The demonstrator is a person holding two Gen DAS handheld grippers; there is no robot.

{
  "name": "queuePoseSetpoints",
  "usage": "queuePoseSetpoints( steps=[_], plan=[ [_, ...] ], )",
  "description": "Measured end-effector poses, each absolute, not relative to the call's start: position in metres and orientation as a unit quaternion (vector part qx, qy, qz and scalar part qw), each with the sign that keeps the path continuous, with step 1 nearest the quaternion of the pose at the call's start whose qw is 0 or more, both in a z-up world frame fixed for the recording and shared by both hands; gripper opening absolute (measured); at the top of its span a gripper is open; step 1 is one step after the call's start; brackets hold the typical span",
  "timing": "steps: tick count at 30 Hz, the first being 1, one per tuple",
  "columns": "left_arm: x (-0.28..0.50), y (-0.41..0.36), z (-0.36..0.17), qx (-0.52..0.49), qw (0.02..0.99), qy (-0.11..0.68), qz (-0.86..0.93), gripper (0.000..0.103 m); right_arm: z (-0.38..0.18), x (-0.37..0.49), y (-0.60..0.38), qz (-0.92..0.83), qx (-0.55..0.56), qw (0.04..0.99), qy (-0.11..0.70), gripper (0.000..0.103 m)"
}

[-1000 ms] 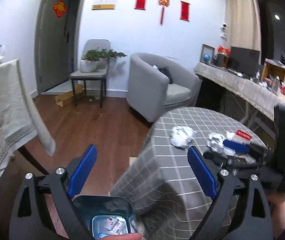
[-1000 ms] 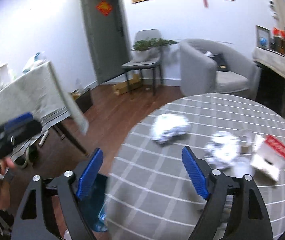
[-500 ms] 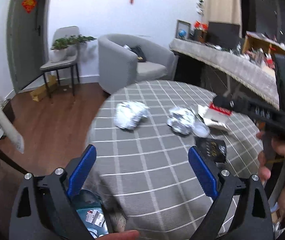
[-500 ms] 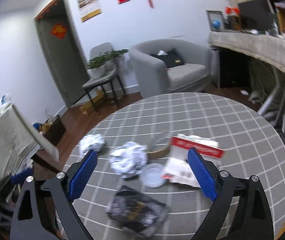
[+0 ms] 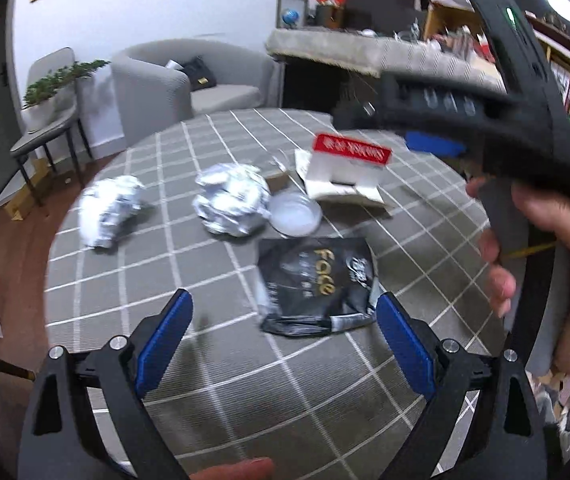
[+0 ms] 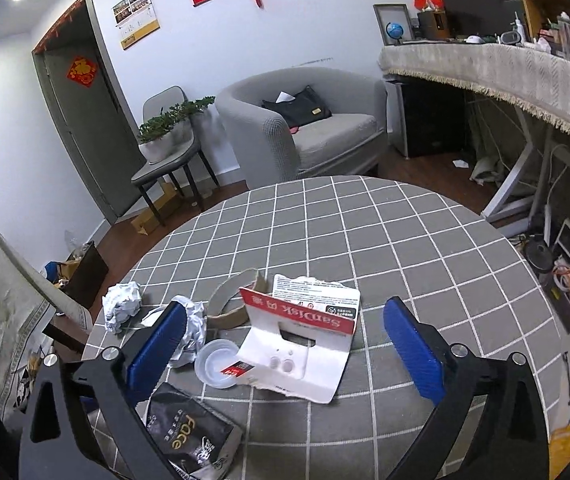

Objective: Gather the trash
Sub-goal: 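Grasp the black Face pouch with the left gripper while the right grasps the SanDisk card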

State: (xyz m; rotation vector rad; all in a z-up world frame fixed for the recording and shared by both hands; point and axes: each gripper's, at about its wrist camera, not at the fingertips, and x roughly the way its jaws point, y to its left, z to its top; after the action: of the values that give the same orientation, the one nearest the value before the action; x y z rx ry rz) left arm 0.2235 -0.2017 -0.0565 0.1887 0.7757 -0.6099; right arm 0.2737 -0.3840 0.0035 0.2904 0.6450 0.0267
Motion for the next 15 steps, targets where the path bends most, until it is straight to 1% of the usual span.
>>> queuePoseSetpoints(
  steps=[5,13,15],
  plan=[
    [0.224,-0.215,-0.066,0.111,0.867,0.381,-0.301,0.095,0.0,0.281,-0.384,0.009,0.147,0.934,0.325,0.099],
    [0.232,-0.226,-0.071,0.114,0.867,0.39,-0.289,0.094,-0.01,0.296,-0.378,0.014,0.144,0.925,0.352,0.099],
    [0.233,-0.226,-0.071,0.121,0.867,0.39,-0.287,0.087,-0.012,0.3,-0.374,0.015,0.137,0.923,0.36,0.099]
  ],
)
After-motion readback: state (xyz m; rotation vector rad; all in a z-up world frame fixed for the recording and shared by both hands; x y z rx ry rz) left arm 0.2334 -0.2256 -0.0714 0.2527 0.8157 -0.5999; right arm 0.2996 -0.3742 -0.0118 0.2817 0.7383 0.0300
